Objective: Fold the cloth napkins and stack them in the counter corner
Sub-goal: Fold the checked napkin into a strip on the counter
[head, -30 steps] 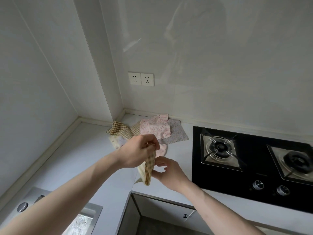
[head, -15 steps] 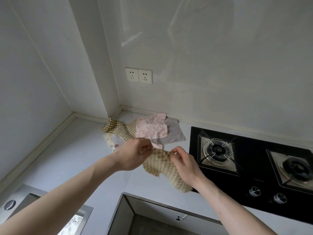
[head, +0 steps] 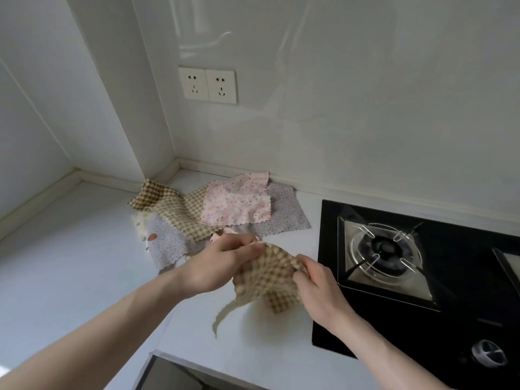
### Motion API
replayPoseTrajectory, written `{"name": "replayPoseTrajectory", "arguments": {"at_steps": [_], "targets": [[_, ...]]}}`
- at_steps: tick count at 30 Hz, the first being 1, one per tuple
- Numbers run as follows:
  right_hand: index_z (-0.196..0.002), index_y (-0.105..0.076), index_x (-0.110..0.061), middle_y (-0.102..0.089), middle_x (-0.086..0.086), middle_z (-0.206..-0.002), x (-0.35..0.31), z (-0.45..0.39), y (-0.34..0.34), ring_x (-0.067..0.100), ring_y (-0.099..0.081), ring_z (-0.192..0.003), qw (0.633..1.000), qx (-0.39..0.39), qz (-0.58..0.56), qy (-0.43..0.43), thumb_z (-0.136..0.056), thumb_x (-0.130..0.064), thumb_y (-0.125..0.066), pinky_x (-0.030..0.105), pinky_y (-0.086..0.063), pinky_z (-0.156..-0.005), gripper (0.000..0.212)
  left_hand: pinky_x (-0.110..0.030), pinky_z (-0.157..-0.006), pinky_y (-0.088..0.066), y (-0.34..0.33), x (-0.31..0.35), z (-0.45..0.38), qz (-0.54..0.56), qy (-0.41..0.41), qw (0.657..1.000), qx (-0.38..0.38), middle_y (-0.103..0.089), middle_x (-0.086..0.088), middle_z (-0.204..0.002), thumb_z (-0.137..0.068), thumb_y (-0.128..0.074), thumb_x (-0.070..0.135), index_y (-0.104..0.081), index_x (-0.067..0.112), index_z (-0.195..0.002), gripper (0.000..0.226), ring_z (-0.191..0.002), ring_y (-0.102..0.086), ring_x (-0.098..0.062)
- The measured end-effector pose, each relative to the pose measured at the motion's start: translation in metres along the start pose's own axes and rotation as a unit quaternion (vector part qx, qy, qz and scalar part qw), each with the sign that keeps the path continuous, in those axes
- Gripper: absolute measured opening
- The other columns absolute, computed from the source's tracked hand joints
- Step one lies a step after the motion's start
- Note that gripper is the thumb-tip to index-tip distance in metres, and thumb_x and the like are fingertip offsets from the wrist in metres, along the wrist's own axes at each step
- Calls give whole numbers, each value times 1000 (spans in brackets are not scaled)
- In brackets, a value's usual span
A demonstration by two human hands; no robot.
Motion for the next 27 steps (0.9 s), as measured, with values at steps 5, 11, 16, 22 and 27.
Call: {"name": "replayPoseTrajectory", "arguments": {"at_steps": [5, 11, 16, 22, 27], "targets": [[-84, -58, -12, -65, 9, -80, 39, -23, -9, 14, -57, -74, 998, 2, -30, 48, -99, -18, -48, 39, -46, -69, 20, -35, -63, -34, -2, -61, -36, 19, -54, 994, 97, -38, -9, -71, -98, -58, 37, -42, 6, -72, 43, -65, -39, -24], [-89, -68, -21, -70, 0, -83, 74, -41, -10, 4, -61, -76, 991, 56, 32, 119, -101, -27, -59, 27, -48, -71, 16, -33, -56, -33, -1, -101, -53, -48, -151, 976, 151, -37, -7, -70, -103, -58, 33, -51, 9, -78, 36, -62, -35, -23], [-83, -66, -17, -70, 2, -80, 94, -30, -6, 12, -62, -73, 984, 97, 81, 127, -102, -29, -57, 34, -48, -72, 25, -34, -61, -39, -7, -112, -40, -104, -192, 963, 161, -51, 5, -68, -101, -61, 36, -63, 18, -89, 22, -63, -45, -14], [-77, -69, -22, -70, -8, -72, 71, 27, 6, 6, -64, -69, 970, 158, 106, 151, -101, -34, -60, 22, -46, -65, 28, -36, -71, -52, -11, -92, 21, -113, -231, 939, 227, -70, -4, -76, -89, -69, 51, -68, 21, -89, 29, -69, -59, -13], [-81, -70, -17, -69, 4, -75, 37, 75, 21, 17, -60, -68, 955, 197, 130, 179, -98, -33, -64, 31, -44, -65, 24, -20, -46, -44, -15, -65, 79, -79, -225, 943, 234, -59, 10, -59, -98, -68, 33, -67, 15, -80, 25, -50, -52, -9]]}}
Point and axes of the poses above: each hand's wrist, its own z-axis away from the middle knuckle, its own y-axis out of the back of the hand, x = y × z, the point moved 2 cm from there along -z, towards the middle knuckle
